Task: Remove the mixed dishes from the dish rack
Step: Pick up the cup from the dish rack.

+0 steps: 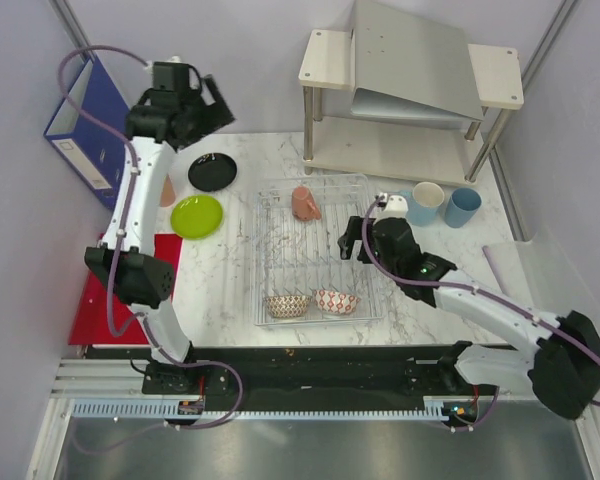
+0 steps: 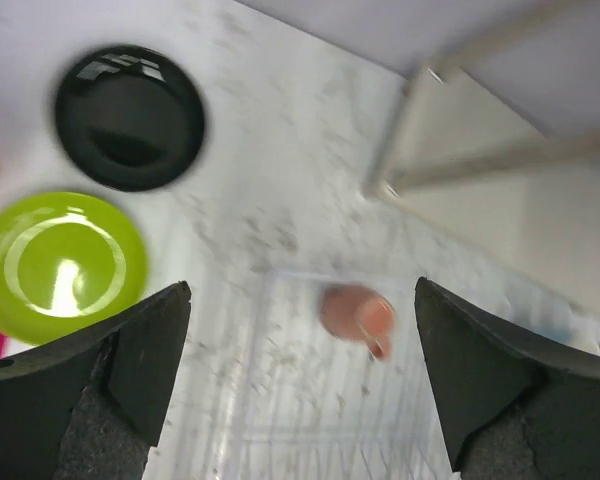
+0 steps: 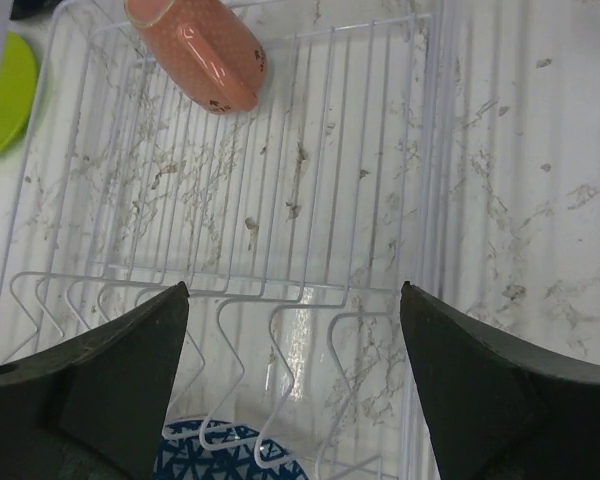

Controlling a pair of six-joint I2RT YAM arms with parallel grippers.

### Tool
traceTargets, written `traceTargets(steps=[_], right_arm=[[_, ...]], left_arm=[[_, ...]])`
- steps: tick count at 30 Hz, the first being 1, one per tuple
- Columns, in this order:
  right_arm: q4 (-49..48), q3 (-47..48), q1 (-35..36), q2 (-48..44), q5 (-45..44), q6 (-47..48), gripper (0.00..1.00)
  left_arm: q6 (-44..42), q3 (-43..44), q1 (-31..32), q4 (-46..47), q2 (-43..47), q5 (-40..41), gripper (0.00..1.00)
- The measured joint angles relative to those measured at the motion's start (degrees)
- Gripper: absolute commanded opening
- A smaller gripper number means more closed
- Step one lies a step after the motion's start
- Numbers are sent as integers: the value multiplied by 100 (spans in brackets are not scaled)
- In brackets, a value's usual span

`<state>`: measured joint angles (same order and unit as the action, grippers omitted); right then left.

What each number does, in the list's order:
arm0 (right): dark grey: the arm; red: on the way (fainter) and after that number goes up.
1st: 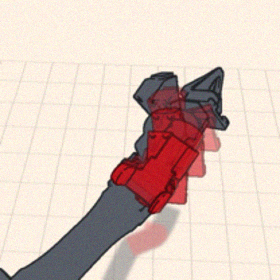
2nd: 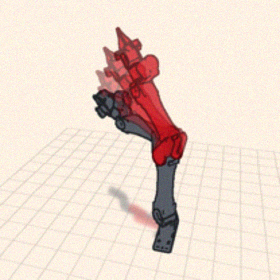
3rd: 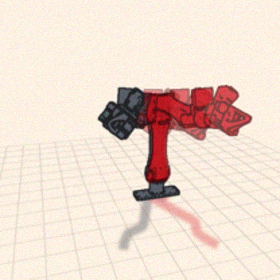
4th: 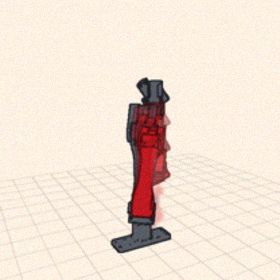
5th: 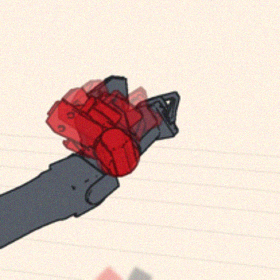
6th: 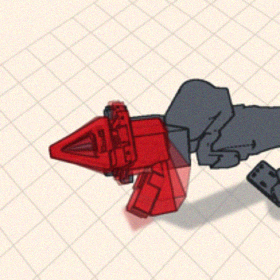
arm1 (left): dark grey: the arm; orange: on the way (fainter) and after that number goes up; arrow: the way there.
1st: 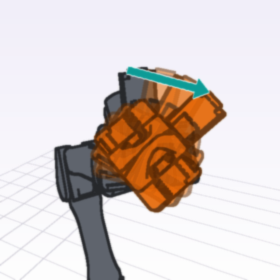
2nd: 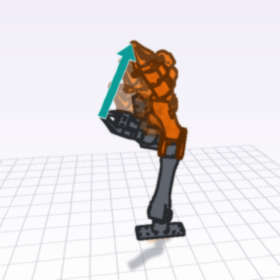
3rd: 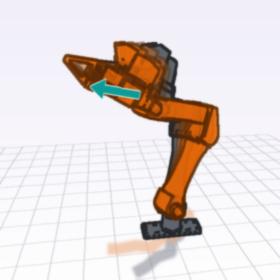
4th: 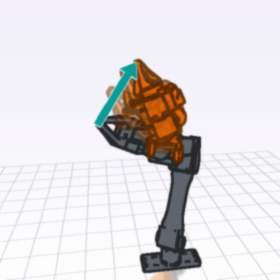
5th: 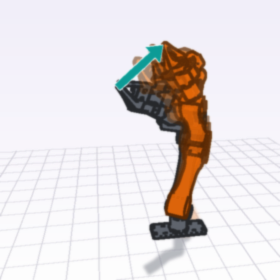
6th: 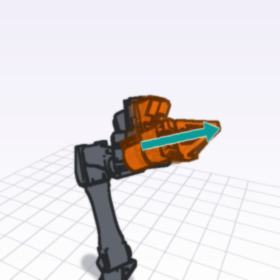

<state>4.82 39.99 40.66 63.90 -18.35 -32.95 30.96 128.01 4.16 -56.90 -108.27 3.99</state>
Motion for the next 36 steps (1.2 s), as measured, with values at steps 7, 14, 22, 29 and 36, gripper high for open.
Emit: traceTargets(steps=[7, 14, 22, 29, 36], right_arm=[[-474, 866, 2, 1635, 260, 533, 93], [-769, 1996, 11, 2728, 356, 1233, 89], [-708, 3289, 11, 4098, 459, 1982, 82], [-501, 3379, 11, 4487, 431, 2280, 77], [-420, 3556, -24, 4723, 387, 2546, 66]], left_arm=[[20, -3298, 1561, 1626, 2374, -776, 100], [48, -5060, 1700, 2361, 3901, -885, 99], [44, -5928, 1794, 2704, 4826, -914, 99], [13, -6365, 1794, 2699, 5101, -909, 99], [-20, -6435, 1794, 2704, 5101, -914, 99]])
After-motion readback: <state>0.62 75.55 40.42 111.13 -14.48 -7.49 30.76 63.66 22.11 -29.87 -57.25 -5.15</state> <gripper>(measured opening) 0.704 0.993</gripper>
